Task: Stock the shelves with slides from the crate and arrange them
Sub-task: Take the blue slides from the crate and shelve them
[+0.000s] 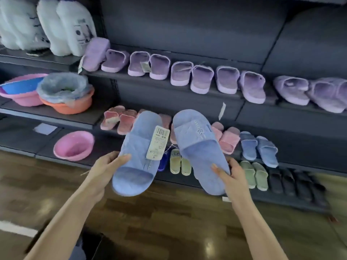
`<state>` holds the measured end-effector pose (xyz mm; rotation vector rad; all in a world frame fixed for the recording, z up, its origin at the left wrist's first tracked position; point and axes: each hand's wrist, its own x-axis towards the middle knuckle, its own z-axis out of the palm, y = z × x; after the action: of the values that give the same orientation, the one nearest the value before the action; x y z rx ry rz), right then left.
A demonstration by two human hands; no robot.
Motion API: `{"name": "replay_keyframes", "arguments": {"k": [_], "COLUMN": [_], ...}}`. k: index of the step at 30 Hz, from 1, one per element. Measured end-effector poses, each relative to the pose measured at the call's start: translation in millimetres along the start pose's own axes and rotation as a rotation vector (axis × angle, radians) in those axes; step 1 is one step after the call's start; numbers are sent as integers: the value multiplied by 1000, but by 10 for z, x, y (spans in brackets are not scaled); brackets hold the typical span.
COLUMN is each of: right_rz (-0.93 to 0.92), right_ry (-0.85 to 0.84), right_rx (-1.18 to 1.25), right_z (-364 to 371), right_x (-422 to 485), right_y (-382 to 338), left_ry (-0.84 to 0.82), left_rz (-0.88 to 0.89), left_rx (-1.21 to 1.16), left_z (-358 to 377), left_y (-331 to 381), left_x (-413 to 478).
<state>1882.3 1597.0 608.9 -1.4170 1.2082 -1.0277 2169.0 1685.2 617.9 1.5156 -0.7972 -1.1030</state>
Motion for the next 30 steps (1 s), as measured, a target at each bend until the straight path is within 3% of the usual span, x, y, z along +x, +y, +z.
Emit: {"name": "replay_keyframes", "arguments": {"k": [12,21,30], "right_rz": [126,145,224], "right_ry": [383,720,1022], "right_rx": [-14,45,15], "right_z": [-883,-752,-735], "right_x": [-503,-517,-807], "right_y": [329,244,283], "left_ry": [-396,-744,-971], "left_rz": [-26,25,-63], "left_rx": [111,156,119], "left_z": [1314,1747,2346], "left_y": [47,312,224], "left_x": [546,1099,1354]}}
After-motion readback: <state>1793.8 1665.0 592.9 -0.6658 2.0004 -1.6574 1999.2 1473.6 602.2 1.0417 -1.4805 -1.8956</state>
